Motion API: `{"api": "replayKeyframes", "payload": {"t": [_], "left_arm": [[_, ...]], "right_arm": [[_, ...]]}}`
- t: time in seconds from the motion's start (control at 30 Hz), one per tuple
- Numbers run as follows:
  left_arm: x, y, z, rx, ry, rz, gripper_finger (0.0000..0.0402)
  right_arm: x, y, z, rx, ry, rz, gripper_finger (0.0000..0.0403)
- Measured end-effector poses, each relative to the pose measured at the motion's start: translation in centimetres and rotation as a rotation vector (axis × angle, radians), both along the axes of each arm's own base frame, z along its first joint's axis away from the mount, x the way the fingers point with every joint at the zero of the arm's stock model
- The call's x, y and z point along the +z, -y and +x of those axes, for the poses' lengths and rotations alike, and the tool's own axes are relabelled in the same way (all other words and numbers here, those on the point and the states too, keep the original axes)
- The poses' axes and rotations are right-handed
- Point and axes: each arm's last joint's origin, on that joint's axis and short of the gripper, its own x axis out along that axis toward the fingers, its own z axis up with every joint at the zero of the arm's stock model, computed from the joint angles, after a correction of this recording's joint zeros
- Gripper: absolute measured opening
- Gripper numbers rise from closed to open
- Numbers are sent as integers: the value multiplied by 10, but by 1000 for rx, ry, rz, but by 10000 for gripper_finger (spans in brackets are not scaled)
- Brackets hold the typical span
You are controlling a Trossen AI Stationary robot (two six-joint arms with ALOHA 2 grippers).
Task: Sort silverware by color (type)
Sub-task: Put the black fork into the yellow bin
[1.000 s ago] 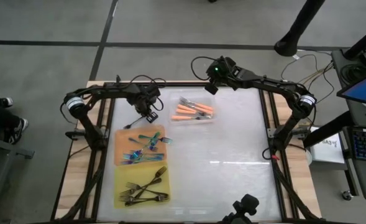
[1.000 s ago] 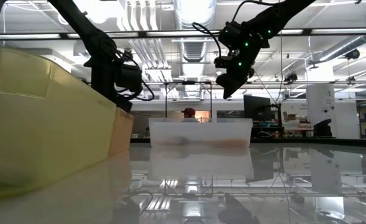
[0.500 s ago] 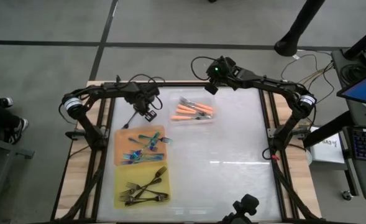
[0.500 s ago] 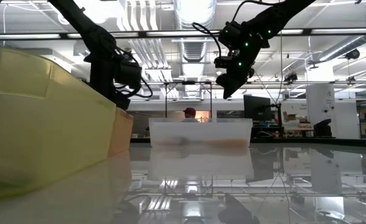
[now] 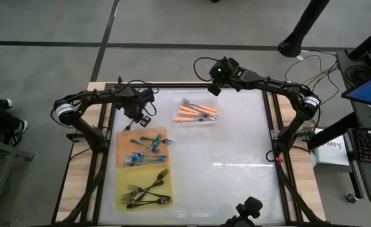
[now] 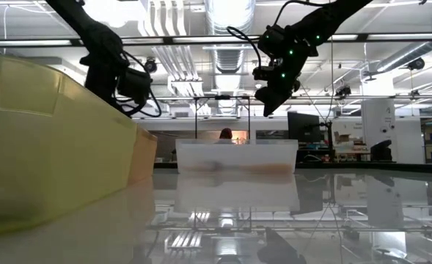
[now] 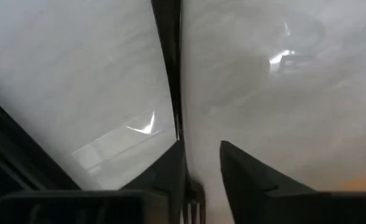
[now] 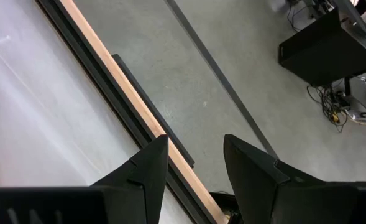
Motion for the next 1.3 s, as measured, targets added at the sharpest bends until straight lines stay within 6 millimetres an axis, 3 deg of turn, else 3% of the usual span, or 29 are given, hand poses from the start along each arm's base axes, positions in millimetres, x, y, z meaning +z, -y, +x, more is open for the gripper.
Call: {"api": "replayKeyframes", "payload": {"t": [0.2,0.5,0.63,0.87,1.07,1.3], "left_arm": [[-14,1,-5,17,25,19,126],[-31,-7,-14,72,23,15,128],[-32,-9,-15,24,47,-4,103],[-33,-11,-14,12,57,-3,9],[-29,-11,-13,-9,63,14,4],[1,-15,-11,-16,119,149,1]], "right_arm": [[0,0,0,0,0,0,148],[0,0,0,0,0,0,148],[0,0,0,0,0,0,148],[0,0,0,0,0,0,148],[0,0,0,0,0,0,148],[0,0,0,0,0,0,148]]}}
